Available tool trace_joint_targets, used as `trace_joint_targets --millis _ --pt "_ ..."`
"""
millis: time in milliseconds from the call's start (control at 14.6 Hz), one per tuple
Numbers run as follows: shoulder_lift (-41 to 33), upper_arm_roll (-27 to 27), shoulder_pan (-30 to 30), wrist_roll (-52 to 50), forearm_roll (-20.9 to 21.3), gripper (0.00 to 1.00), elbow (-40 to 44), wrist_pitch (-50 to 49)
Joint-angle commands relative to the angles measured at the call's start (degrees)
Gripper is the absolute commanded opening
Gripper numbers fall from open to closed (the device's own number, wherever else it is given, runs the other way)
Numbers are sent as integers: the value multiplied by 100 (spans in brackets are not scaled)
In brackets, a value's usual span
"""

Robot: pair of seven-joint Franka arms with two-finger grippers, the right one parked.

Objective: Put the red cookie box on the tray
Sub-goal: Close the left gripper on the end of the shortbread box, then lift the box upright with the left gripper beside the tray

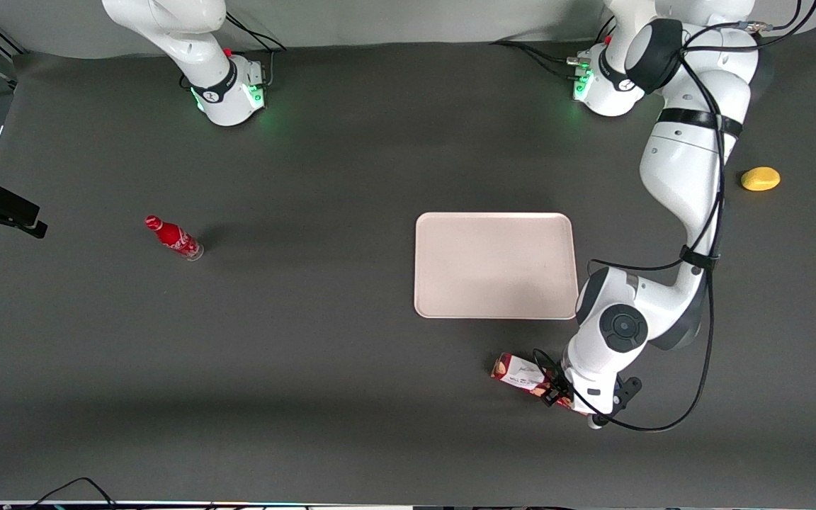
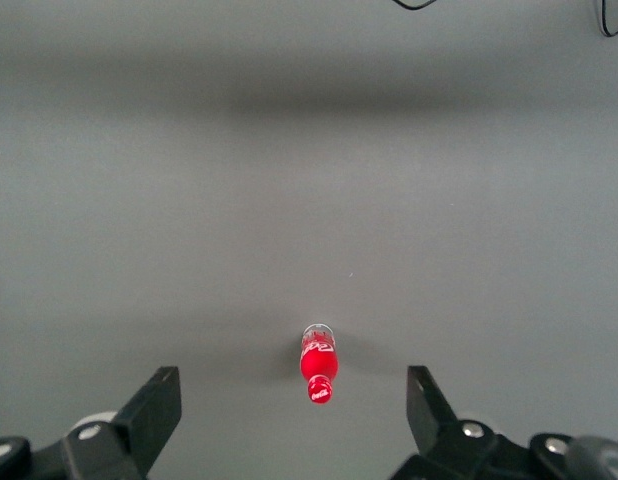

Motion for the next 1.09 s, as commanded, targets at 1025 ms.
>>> trace_joint_targets --millis 1025 --pt "-639 -214 36 3566 403 0 1195 -2655"
